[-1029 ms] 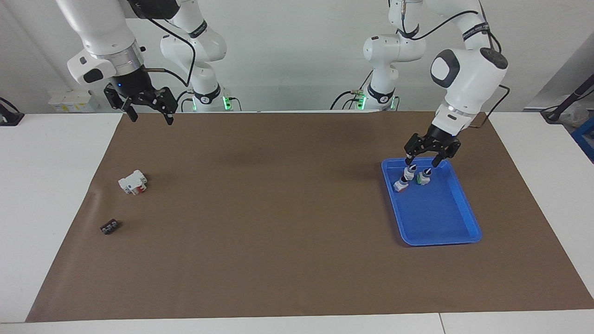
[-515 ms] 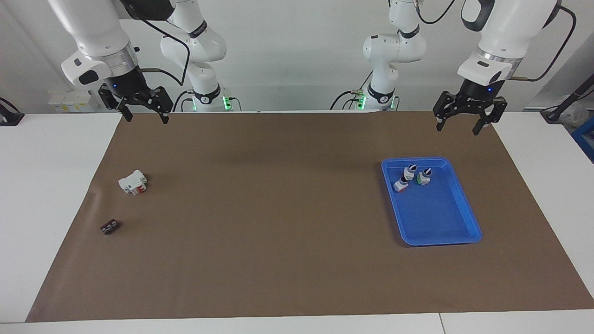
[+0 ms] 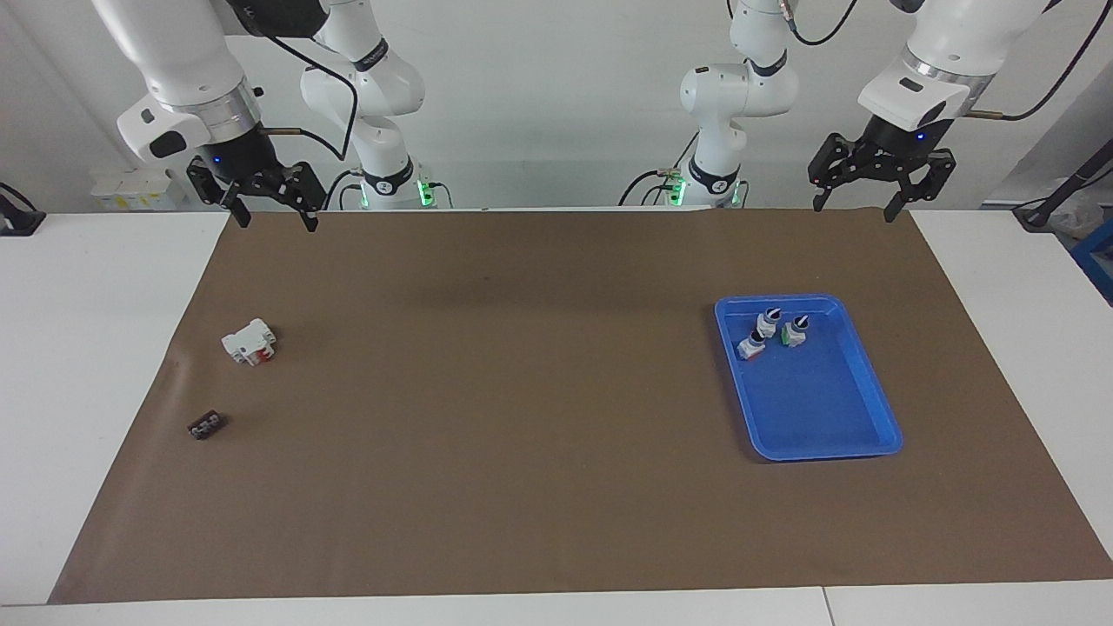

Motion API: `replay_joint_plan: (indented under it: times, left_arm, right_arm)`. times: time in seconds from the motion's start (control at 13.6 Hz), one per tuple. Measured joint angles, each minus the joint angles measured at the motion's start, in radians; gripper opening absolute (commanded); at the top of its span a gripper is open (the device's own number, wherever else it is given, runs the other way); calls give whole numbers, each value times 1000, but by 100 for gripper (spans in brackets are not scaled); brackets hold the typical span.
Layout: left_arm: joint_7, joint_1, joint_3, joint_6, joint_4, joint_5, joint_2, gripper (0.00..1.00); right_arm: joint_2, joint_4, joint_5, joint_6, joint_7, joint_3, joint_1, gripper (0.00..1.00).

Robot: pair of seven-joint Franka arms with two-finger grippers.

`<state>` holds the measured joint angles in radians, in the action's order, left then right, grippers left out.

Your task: Turn and place switch with both arms

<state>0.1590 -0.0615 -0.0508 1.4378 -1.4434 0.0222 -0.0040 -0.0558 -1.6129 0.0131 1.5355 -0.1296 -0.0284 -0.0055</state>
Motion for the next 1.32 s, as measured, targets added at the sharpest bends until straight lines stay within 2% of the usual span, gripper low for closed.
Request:
replay_joint_plan:
  times: [0.37,1.32]
  left_arm:
    - [1,31,1,-21,-30,0,-22,100]
    - [1,39,2,-21,-31,0,-22,100]
  right_arm:
    - [0,0,0,0,0,0,0,100]
    - [0,0,0,0,0,0,0,100]
